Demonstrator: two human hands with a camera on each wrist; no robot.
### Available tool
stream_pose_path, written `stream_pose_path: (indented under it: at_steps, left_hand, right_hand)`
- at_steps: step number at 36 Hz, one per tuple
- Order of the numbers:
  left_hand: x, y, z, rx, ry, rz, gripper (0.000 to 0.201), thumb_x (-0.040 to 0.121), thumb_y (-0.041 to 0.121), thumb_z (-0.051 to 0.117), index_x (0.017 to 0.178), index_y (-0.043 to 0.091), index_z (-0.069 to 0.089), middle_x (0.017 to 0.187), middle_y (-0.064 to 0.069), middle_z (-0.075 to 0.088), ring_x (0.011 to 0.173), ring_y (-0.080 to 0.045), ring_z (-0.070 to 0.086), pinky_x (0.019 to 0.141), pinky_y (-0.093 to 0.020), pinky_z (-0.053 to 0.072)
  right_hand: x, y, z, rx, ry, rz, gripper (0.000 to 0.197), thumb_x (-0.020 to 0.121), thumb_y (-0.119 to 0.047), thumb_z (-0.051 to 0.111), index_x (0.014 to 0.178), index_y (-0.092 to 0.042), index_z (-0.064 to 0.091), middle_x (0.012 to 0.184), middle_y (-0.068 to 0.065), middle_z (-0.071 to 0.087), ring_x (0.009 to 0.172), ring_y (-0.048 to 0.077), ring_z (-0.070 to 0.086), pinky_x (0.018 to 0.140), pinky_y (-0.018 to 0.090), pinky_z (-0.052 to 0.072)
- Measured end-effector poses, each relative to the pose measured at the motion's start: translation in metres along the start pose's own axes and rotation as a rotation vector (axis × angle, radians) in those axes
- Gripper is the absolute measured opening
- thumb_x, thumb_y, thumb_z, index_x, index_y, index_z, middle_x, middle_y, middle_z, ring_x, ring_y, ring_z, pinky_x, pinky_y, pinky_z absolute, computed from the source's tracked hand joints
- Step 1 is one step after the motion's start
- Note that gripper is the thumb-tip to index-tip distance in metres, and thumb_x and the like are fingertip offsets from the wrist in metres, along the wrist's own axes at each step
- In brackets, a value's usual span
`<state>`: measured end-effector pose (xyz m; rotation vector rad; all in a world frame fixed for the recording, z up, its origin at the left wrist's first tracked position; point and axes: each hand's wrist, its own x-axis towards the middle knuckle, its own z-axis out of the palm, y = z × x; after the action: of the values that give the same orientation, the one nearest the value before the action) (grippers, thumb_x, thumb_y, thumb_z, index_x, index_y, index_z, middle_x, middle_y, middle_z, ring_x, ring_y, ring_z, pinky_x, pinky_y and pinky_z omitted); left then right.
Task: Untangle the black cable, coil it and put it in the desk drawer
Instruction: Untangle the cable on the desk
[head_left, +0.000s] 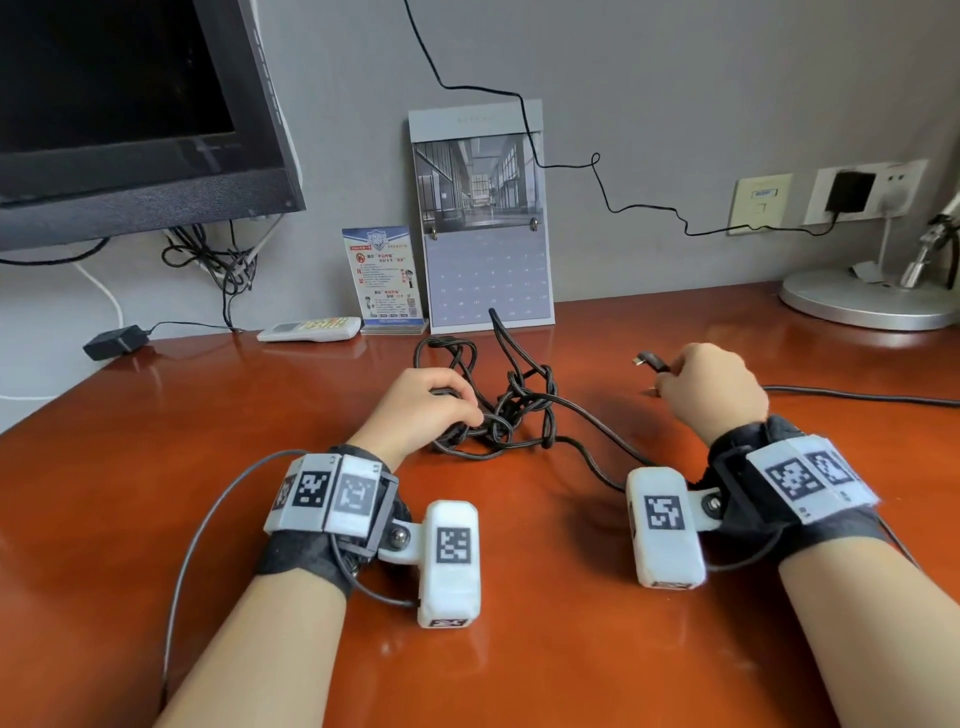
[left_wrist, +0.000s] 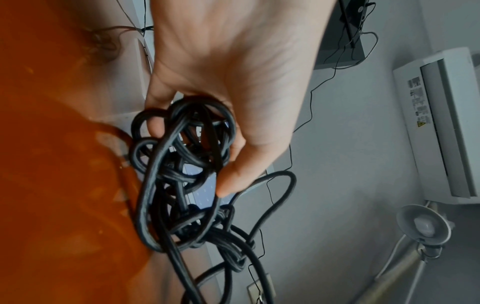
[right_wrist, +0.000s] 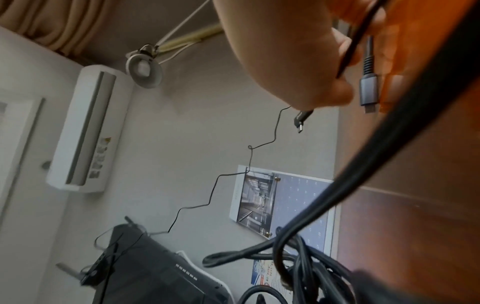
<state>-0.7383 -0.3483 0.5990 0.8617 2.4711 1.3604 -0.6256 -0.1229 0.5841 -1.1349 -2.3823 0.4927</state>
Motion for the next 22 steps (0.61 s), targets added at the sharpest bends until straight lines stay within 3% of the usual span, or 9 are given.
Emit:
stream_pose_path:
  at_steps: [4, 6, 8, 10, 11, 13, 14, 19, 22]
  left_hand:
    - [0.001, -0.001, 0.002, -0.02, 0.02, 0.008, 0.01, 0.075, 0.006, 0.07, 0.071, 0.015, 0.066, 0.08, 0.008, 0.064, 0.079, -0.002, 0.053, 0.065, -0.023, 0.035]
    - [0.002, -0.002, 0.003, -0.028, 0.032, 0.013, 0.01, 0.075, 0.006, 0.07, 0.071, 0.015, 0.066, 0.079, 0.009, 0.064, 0.081, -0.002, 0.053, 0.066, -0.022, 0.035]
    - [0.003, -0.003, 0.004, -0.034, 0.047, 0.009, 0.009, 0.075, 0.006, 0.07, 0.072, 0.014, 0.067, 0.083, 0.01, 0.064, 0.086, -0.002, 0.052, 0.069, -0.022, 0.034]
    - [0.004, -0.004, 0.004, -0.038, 0.066, 0.004, 0.009, 0.075, 0.006, 0.07, 0.072, 0.014, 0.068, 0.087, 0.011, 0.065, 0.093, -0.005, 0.052, 0.075, -0.023, 0.034]
    - [0.004, -0.005, 0.004, -0.037, 0.075, 0.001, 0.01, 0.075, 0.007, 0.07, 0.071, 0.015, 0.067, 0.088, 0.01, 0.065, 0.098, -0.007, 0.053, 0.079, -0.025, 0.034]
    - [0.004, -0.006, 0.005, -0.034, 0.092, -0.002, 0.01, 0.074, 0.008, 0.071, 0.069, 0.016, 0.068, 0.091, 0.008, 0.066, 0.104, -0.012, 0.054, 0.085, -0.028, 0.034]
    - [0.004, -0.006, 0.005, -0.036, 0.099, -0.004, 0.009, 0.073, 0.009, 0.071, 0.069, 0.016, 0.068, 0.092, 0.007, 0.067, 0.104, -0.013, 0.054, 0.084, -0.028, 0.035]
    - [0.002, -0.002, 0.007, -0.092, 0.142, -0.002, 0.006, 0.073, 0.008, 0.073, 0.071, 0.013, 0.07, 0.084, 0.006, 0.068, 0.083, 0.0, 0.055, 0.063, -0.016, 0.036]
    - [0.0, 0.003, 0.011, -0.129, 0.157, -0.005, 0.005, 0.075, 0.017, 0.074, 0.077, 0.013, 0.073, 0.078, -0.001, 0.067, 0.065, -0.008, 0.054, 0.053, -0.016, 0.038]
  right_hand:
    - [-0.004, -0.005, 0.004, -0.027, -0.056, -0.079, 0.043, 0.088, -0.015, 0.058, 0.128, -0.006, 0.045, 0.126, 0.019, 0.047, 0.119, 0.038, 0.041, 0.091, 0.043, 0.039]
    - [-0.007, -0.011, 0.002, -0.04, -0.103, -0.126, 0.046, 0.088, -0.016, 0.056, 0.132, -0.01, 0.043, 0.129, 0.018, 0.042, 0.123, 0.038, 0.034, 0.096, 0.044, 0.036]
    - [-0.011, -0.017, -0.002, -0.041, -0.155, -0.204, 0.036, 0.089, -0.017, 0.052, 0.126, -0.016, 0.053, 0.125, 0.015, 0.044, 0.121, 0.037, 0.035, 0.097, 0.041, 0.036]
    - [-0.016, -0.023, -0.008, 0.04, -0.174, -0.346, 0.022, 0.09, -0.017, 0.051, 0.107, -0.018, 0.065, 0.112, 0.01, 0.053, 0.11, 0.032, 0.048, 0.09, 0.034, 0.041]
    - [-0.019, -0.025, -0.012, 0.094, -0.177, -0.431, 0.017, 0.09, -0.017, 0.053, 0.098, -0.018, 0.067, 0.101, 0.006, 0.057, 0.1, 0.026, 0.054, 0.082, 0.024, 0.043]
    - [-0.027, -0.032, -0.016, 0.153, -0.22, -0.576, 0.011, 0.089, -0.014, 0.056, 0.09, -0.014, 0.068, 0.074, -0.006, 0.056, 0.073, 0.008, 0.055, 0.061, 0.007, 0.037]
    - [-0.03, -0.035, -0.017, 0.169, -0.248, -0.63, 0.011, 0.088, -0.012, 0.058, 0.086, -0.013, 0.068, 0.064, -0.011, 0.052, 0.062, 0.002, 0.051, 0.057, 0.005, 0.036]
    - [-0.036, -0.04, -0.016, 0.391, -0.247, -0.712, 0.018, 0.088, -0.011, 0.06, 0.082, -0.025, 0.071, 0.051, -0.011, 0.05, 0.047, 0.004, 0.043, 0.05, 0.01, 0.034]
    - [-0.037, -0.043, -0.016, 0.464, -0.358, -0.658, 0.02, 0.092, -0.012, 0.057, 0.086, -0.026, 0.07, 0.055, -0.003, 0.055, 0.039, 0.007, 0.039, 0.045, 0.017, 0.038]
